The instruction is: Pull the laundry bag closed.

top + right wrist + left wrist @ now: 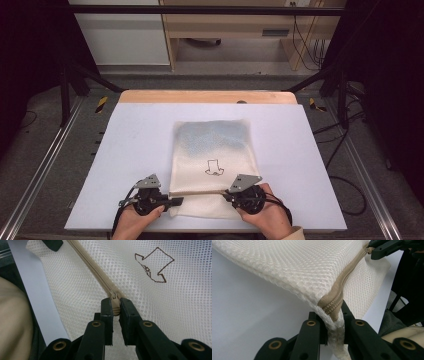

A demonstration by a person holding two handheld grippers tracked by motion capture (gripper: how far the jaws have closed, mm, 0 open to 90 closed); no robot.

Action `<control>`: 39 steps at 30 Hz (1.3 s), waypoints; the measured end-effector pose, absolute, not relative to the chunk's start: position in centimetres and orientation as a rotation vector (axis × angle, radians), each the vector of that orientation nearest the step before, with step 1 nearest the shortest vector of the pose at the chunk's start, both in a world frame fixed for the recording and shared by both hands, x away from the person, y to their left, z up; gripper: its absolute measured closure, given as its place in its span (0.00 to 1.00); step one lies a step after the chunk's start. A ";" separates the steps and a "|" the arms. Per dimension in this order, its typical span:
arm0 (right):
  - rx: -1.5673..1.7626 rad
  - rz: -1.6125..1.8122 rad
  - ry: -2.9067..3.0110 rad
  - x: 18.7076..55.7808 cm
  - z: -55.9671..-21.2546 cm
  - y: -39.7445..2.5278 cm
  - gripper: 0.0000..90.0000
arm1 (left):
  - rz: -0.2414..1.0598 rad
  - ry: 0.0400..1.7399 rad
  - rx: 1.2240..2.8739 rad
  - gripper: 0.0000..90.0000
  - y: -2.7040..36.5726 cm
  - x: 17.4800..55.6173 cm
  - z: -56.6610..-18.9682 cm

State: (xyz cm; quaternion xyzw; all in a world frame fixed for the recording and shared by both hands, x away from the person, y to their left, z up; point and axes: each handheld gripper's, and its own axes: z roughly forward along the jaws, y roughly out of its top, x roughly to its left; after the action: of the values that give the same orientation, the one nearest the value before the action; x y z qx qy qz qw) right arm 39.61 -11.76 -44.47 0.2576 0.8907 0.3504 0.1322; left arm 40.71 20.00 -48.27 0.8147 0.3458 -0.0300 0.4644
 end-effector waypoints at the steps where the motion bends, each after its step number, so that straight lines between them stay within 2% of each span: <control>1: 0.748 1.012 2.583 39.6 -44.4 -11.8 0.91 | -0.073 0.850 2.002 0.92 20.0 40.7 -48.3; 39: 0.806 0.991 2.535 39.6 -44.4 -13.4 0.90 | -0.063 0.851 2.002 0.92 20.0 40.7 -48.2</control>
State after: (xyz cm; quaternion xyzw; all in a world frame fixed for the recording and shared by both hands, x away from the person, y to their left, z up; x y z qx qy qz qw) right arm 39.64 -13.37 -44.44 0.2807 0.8828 0.3452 0.1506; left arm 40.70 20.03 -48.23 0.8149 0.3462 -0.0256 0.4641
